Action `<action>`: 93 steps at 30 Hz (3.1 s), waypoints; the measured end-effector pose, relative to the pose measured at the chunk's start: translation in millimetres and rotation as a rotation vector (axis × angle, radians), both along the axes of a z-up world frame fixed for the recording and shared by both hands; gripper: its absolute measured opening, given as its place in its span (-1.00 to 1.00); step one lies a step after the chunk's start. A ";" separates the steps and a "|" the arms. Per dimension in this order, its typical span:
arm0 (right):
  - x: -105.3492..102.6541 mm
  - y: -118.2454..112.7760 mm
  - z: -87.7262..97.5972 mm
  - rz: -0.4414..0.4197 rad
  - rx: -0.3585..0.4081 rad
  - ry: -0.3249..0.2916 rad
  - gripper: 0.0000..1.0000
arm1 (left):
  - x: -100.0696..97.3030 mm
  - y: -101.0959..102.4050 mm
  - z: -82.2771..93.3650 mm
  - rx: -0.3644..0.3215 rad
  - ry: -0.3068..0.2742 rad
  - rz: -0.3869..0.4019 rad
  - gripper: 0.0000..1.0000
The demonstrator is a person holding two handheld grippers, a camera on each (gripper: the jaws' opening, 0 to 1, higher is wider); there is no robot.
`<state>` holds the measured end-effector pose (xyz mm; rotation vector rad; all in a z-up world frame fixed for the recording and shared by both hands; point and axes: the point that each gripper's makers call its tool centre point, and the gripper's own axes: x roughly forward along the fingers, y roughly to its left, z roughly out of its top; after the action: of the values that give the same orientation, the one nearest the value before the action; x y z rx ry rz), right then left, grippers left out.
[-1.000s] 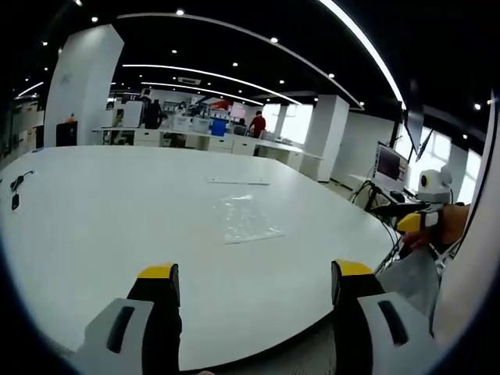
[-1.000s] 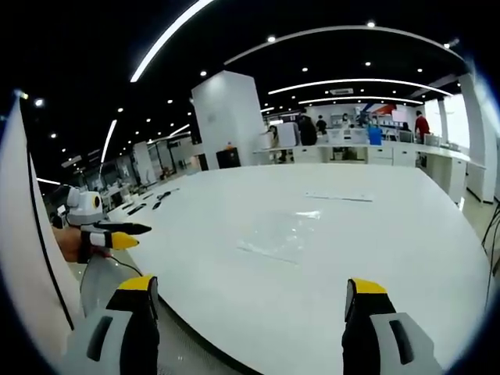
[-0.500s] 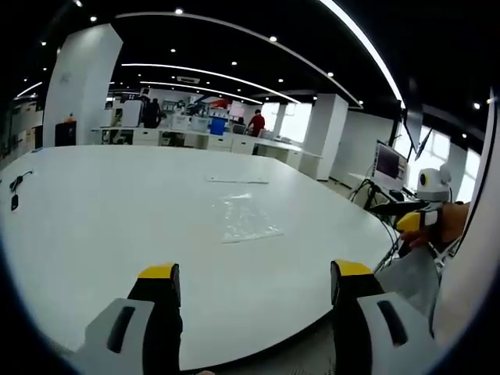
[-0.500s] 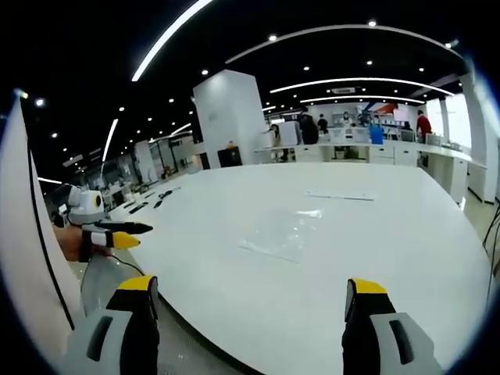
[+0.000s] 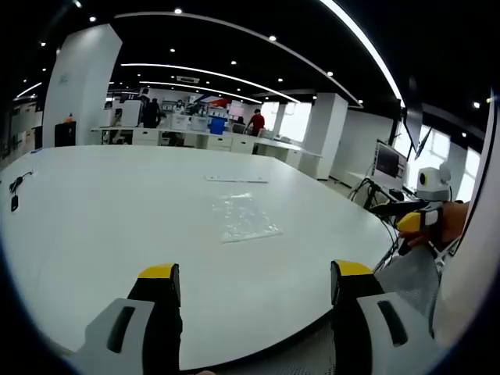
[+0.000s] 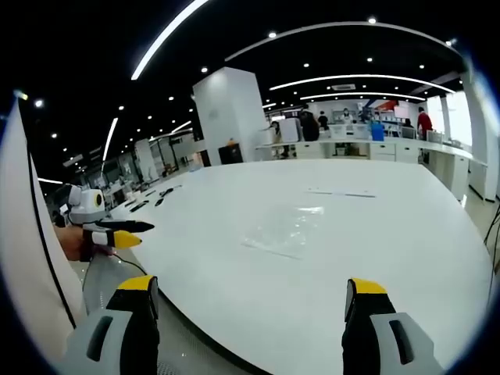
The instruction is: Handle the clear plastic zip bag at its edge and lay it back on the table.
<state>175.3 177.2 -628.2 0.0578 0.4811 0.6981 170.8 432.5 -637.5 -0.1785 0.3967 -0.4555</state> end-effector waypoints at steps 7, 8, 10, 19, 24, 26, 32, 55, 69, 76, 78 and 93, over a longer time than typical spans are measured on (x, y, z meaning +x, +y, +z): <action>-2.2 2.0 -2.0 0.009 -0.003 0.016 1.00 | -0.6 -0.9 -0.6 0.005 0.001 -0.001 0.56; -2.8 2.6 -2.0 0.010 0.001 0.019 1.00 | -0.6 -0.5 -1.1 0.006 0.001 -0.001 0.56; -3.6 3.4 -2.4 0.015 -0.006 0.019 1.00 | -0.4 0.9 -2.5 0.006 0.002 0.000 0.56; -4.9 5.2 -2.9 0.028 -0.012 0.034 1.00 | 0.0 3.4 -4.8 0.010 -0.001 0.002 0.56; -6.0 7.8 -3.0 0.039 -0.010 0.048 0.99 | -0.8 0.8 -3.3 0.011 0.002 0.000 0.56; -6.2 8.7 -2.9 0.041 -0.009 0.053 0.99 | -0.8 0.4 -3.5 0.011 0.004 -0.001 0.57; -6.3 11.4 -1.8 0.047 -0.008 0.057 0.99 | -1.3 -0.8 -3.8 0.015 0.011 -0.005 0.57; -11.9 10.9 -11.2 0.055 -0.013 0.090 0.97 | -1.5 0.8 -10.3 0.030 0.027 -0.018 0.55; -8.3 12.7 -15.8 0.086 -0.023 0.110 0.95 | -2.5 -1.6 -9.4 0.030 0.033 -0.017 0.54; -2.4 13.5 -20.2 0.110 -0.039 0.118 0.93 | -0.5 2.8 -11.6 0.026 0.036 -0.010 0.54; 0.8 13.4 -20.9 0.116 -0.045 0.118 0.93 | 0.3 4.6 -12.6 0.027 0.037 -0.008 0.54; 30.6 20.2 -26.7 0.172 -0.083 0.102 0.85 | 0.3 1.9 -13.2 0.031 0.052 0.000 0.53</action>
<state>205.9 197.4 -654.8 -0.0264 0.6173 0.8452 171.1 434.4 -650.7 -0.1608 0.4545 -0.4457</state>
